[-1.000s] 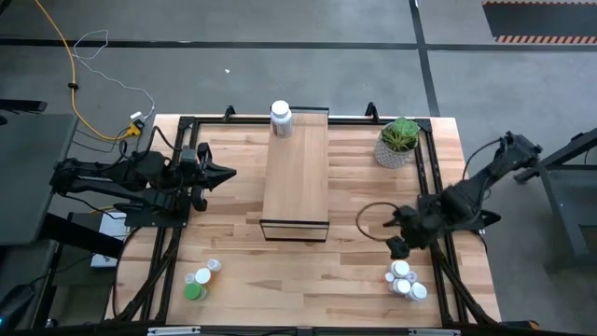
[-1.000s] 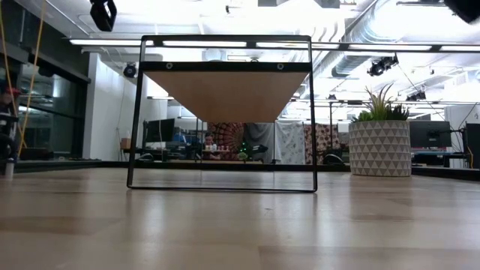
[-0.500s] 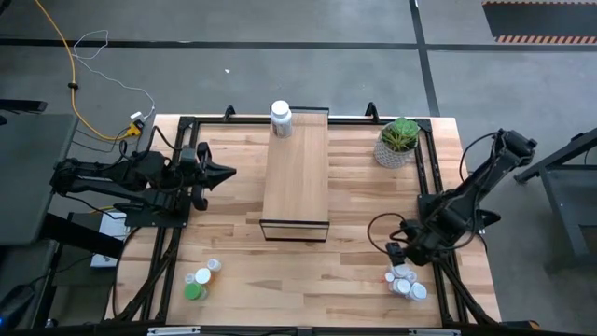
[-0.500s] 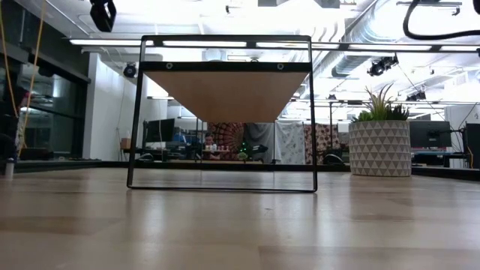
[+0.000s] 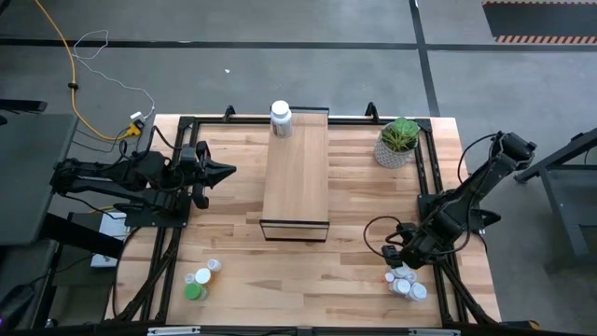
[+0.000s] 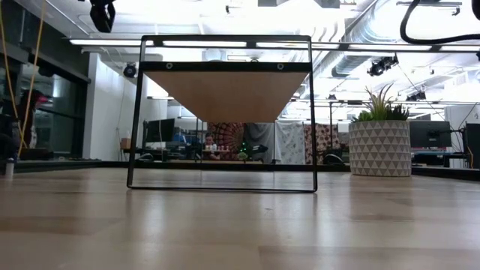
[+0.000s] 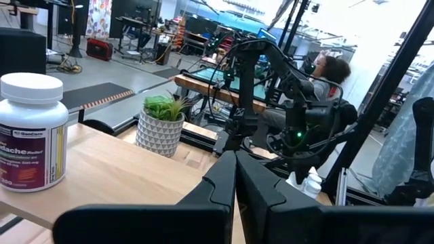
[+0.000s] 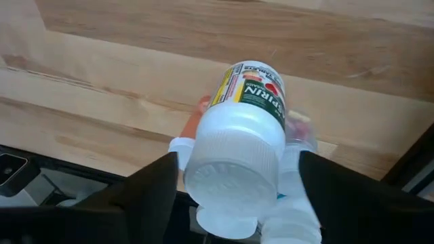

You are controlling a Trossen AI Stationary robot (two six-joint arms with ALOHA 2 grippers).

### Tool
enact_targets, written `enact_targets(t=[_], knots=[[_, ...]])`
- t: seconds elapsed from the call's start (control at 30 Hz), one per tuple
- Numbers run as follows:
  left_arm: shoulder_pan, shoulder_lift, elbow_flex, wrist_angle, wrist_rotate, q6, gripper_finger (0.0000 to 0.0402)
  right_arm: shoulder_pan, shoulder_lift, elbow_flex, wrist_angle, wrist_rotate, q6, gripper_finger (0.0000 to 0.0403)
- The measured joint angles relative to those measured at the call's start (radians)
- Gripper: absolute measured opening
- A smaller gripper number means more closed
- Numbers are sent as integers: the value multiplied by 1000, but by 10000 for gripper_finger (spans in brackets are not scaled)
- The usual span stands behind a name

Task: Pick and place medicine bottles onto shelf by color
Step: Put the green medicine bottle on the shelf

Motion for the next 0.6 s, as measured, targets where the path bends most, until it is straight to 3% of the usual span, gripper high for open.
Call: enact_targets(t=[0.27,0.6], knots=[[0,1,0,0,-1,0,0,0,0,0,11,-4,-5,181],[0,1,0,0,-1,0,0,0,0,11,6,-12,-49,187]])
